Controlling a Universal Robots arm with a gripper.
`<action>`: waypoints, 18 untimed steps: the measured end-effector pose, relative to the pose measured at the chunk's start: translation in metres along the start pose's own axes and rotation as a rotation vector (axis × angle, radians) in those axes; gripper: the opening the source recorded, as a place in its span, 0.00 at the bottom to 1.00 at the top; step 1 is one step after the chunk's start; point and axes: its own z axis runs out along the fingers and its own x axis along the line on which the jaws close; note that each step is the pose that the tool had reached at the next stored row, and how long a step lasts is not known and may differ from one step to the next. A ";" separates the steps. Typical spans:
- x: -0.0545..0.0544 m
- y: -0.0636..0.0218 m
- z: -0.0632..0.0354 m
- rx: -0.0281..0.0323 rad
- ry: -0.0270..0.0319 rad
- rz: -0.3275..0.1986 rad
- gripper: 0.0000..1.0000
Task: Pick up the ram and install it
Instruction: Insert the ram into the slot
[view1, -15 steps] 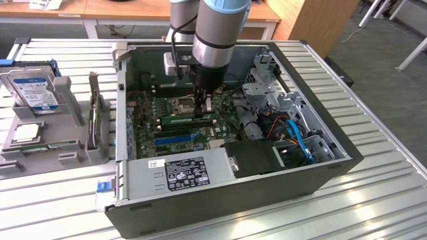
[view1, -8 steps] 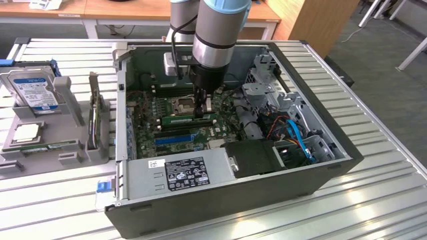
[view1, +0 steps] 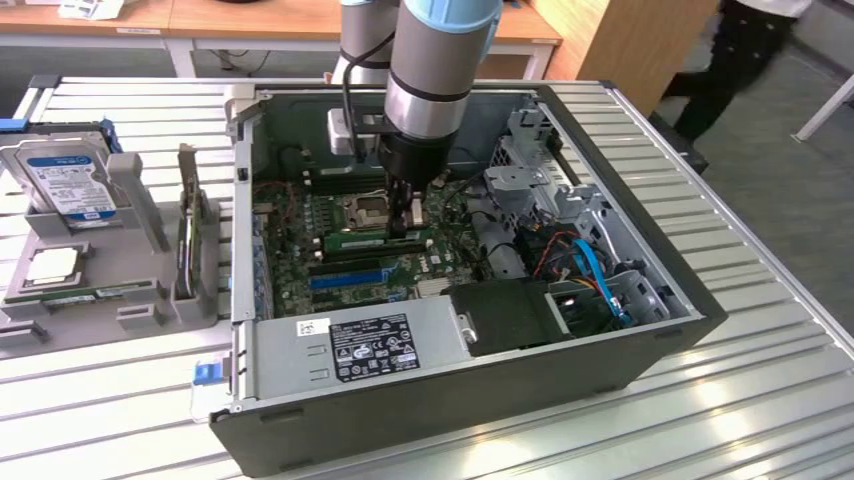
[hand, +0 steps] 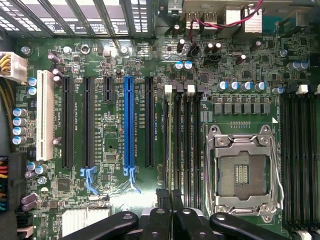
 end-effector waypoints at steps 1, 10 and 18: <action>0.000 0.0000 0.0003 -0.0001 0.0002 0.000 0.11; 0.000 0.0000 0.0004 -0.0001 0.0001 0.000 0.11; 0.000 0.0000 0.0004 -0.0006 0.0006 -0.013 0.11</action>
